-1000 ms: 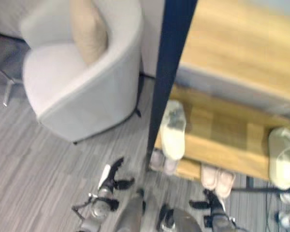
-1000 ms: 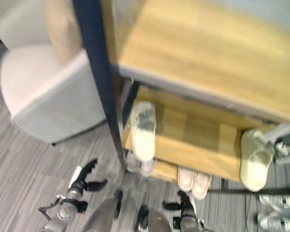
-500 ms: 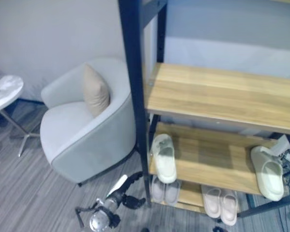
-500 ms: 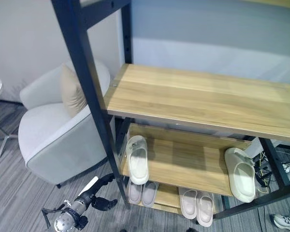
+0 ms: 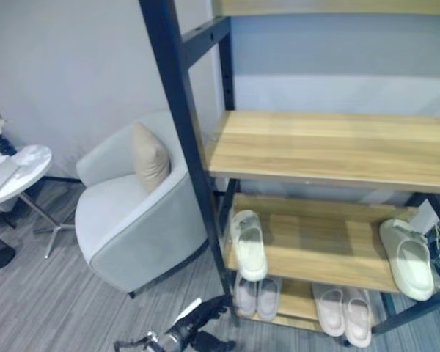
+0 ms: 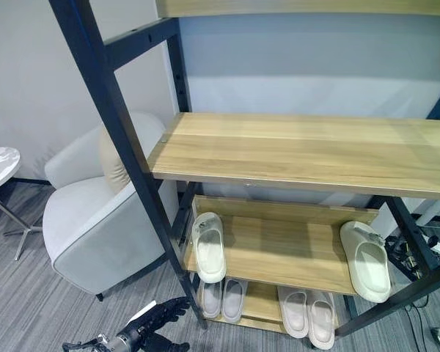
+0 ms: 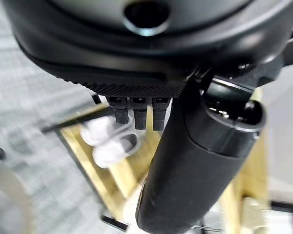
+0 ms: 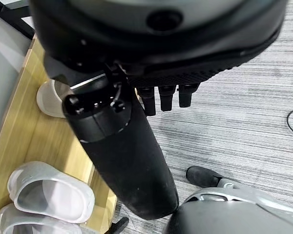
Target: Arrange the slippers neatly on the shoe rack.
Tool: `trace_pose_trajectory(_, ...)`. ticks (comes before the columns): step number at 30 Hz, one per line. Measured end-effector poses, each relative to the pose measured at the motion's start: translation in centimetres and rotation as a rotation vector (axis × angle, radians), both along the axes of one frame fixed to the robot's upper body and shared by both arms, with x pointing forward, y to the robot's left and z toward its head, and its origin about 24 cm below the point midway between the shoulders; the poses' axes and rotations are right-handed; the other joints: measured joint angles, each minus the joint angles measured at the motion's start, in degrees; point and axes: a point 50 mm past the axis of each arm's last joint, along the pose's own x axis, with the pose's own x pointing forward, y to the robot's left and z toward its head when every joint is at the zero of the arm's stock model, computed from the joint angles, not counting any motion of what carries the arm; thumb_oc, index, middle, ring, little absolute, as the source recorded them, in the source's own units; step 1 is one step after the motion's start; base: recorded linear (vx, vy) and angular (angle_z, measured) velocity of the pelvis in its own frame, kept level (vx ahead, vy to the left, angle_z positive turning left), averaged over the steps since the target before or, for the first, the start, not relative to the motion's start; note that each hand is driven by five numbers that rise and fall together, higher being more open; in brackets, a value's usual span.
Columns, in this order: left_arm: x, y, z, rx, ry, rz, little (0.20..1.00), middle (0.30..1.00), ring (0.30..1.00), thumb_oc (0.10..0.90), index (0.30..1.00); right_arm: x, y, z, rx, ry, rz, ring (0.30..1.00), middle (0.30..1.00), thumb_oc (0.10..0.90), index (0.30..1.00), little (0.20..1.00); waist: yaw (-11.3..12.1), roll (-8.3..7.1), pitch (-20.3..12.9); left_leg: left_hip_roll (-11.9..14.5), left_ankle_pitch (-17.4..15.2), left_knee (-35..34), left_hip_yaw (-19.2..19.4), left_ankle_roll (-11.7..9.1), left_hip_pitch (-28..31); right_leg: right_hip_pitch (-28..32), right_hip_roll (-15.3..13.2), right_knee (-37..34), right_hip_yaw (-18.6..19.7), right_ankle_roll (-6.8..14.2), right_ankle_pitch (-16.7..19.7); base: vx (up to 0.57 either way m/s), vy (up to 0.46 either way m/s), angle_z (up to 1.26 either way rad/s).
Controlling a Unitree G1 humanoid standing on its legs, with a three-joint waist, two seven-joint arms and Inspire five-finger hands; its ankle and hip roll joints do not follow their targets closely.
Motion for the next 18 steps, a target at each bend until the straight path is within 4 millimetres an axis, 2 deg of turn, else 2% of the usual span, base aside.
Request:
trace_pose_trajectory(5,1.6,0.1,2.9,-0.030,-0.088,-0.063,0.900,0.900,0.900,0.800,0.900,0.6,-0.9,0.3,-0.025,-0.012,0.016,0.900,0.900,0.800,0.900,0.900,-0.49,2.33,-0.05,0.17,1.01,0.01,-0.43,0.08,-1.30,-1.05,0.16,-0.02,-1.00,-0.17,0.60,-0.02,-0.021,0.07)
trace_pose_trajectory(6,1.8,0.1,3.3,-0.044,-0.098,-0.058,0.900,0.900,0.900,0.800,0.900,0.6,-1.0,0.3,-0.029,-0.010,0.024,0.900,0.900,0.800,0.900,0.900,-0.56,2.25,0.08,0.16,0.98,0.00,-0.40,0.05,-1.43,-1.19,0.16,-0.01,-1.00,-0.13,0.67,0.01,-0.047,-0.01)
trace_pose_trajectory(7,2.4,-0.1,3.7,-0.073,-0.115,-0.054,0.900,0.900,0.900,0.800,0.900,0.4,-1.1,0.3,-0.039,0.003,0.052,0.900,0.900,0.800,0.900,0.900,-0.65,3.39,-0.66,0.16,0.96,0.01,-0.40,0.01,-1.69,-1.32,0.15,-0.01,-0.94,-0.10,0.69,0.01,-0.044,-0.01)
trace_pose_trajectory(10,3.3,-0.8,4.8,-0.117,-0.140,-0.085,0.900,0.900,0.900,0.800,0.900,0.3,-1.0,0.3,-0.045,0.017,0.100,0.900,0.900,0.800,0.900,0.900,-0.75,3.68,-0.83,0.21,0.87,0.01,-0.33,-0.14,-1.65,-1.46,0.19,-0.01,-0.82,-0.06,0.73,0.01,-0.039,-0.02)
trace_pose_trajectory(11,3.9,-1.9,5.9,-0.167,-0.166,-0.124,0.900,0.900,0.900,0.800,0.900,0.4,-1.0,0.3,-0.051,0.023,0.127,0.900,0.900,0.800,0.900,0.900,-0.83,3.78,-0.90,0.28,0.87,0.01,-0.07,-0.15,-1.55,-1.45,0.26,-0.01,-0.38,-0.03,0.77,0.02,-0.050,-0.05)
trace_pose_trajectory(13,4.5,-3.3,6.5,-0.241,-0.172,-0.154,0.900,0.900,0.900,0.800,0.900,0.1,-0.9,0.2,-0.051,0.035,0.131,0.900,0.900,0.800,0.900,0.900,-0.87,3.79,-0.91,0.30,0.87,0.01,0.06,-0.15,-1.46,-1.40,0.28,-0.01,-0.13,0.01,0.80,0.00,-0.031,-0.05)
trace_pose_trajectory(15,5.0,-5.3,6.9,-0.334,-0.157,-0.207,0.900,0.900,0.900,0.800,0.900,0.4,-0.8,0.2,-0.049,0.032,0.141,0.900,0.900,0.800,0.900,0.900,-1.48,3.76,-0.89,0.35,1.03,0.02,0.52,0.09,-1.39,-1.34,0.28,-0.01,0.35,0.05,0.90,-0.01,-0.024,-0.11)
trace_pose_trajectory(18,4.9,-7.0,7.0,-0.388,-0.120,-0.268,0.900,0.900,0.900,0.800,0.900,0.9,-0.6,0.3,-0.044,0.027,0.162,0.900,0.900,0.800,0.900,0.900,-2.76,3.84,-0.84,0.47,1.09,0.02,1.40,0.05,-1.00,-1.38,0.20,-0.01,0.94,0.07,0.94,-0.03,-0.029,-0.18)
